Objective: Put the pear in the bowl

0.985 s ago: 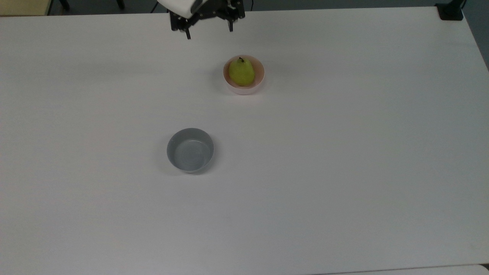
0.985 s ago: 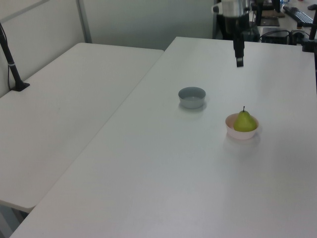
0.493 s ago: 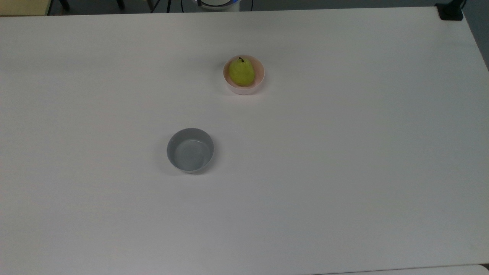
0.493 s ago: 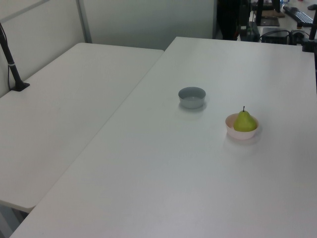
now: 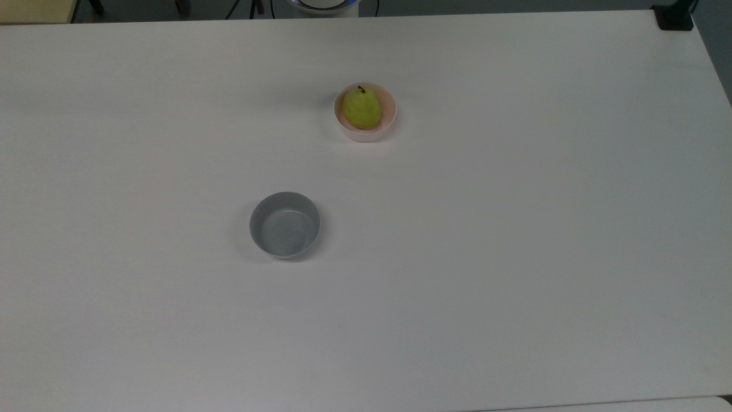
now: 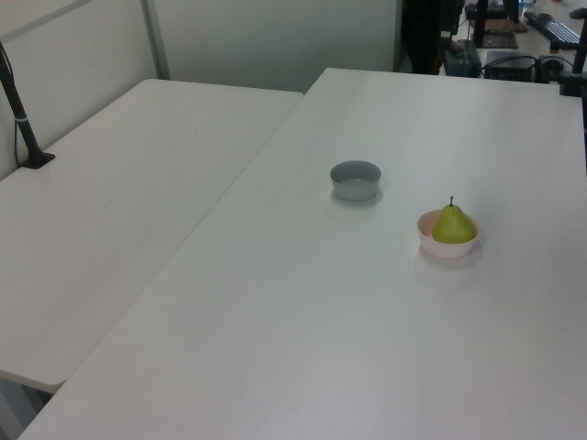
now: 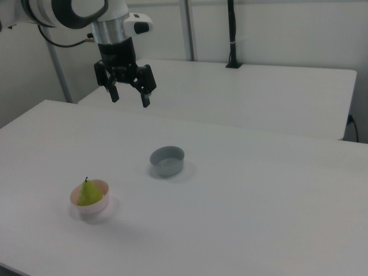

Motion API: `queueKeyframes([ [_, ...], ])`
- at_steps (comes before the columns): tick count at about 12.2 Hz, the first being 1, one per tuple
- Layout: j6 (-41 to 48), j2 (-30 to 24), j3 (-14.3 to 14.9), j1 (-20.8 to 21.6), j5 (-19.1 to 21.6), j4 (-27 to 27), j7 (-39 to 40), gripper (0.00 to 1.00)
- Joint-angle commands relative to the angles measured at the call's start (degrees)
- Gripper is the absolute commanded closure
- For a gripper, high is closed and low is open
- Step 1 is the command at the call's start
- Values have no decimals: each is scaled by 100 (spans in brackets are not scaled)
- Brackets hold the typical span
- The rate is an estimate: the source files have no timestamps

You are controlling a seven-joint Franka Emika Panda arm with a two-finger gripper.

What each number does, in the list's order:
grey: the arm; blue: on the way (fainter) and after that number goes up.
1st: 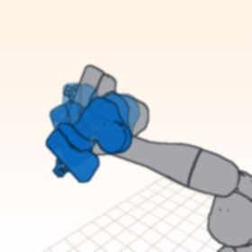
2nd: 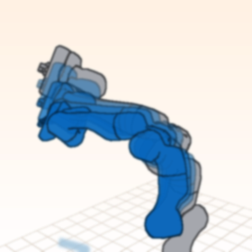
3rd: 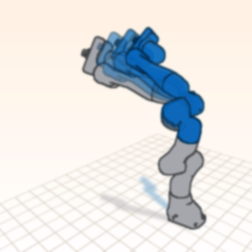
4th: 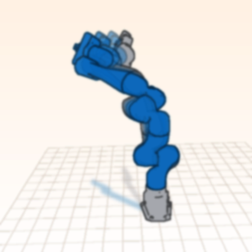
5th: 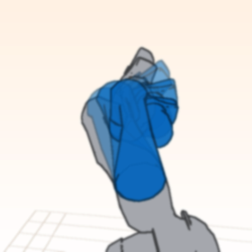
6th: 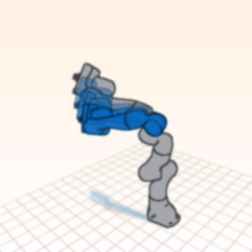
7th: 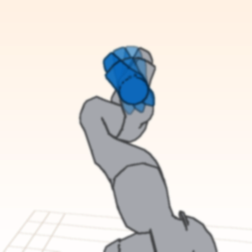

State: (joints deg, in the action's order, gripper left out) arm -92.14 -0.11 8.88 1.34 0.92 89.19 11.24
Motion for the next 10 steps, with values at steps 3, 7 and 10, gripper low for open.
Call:
queueKeyframes([
  [3, -120, -297, 254, 33, 216, 168, 80, 0],
  [7, -111, -297, 246, 42, 216, 168, 80, 0],
  [10, -85, -297, 246, 42, 207, 168, 80, 0],
])
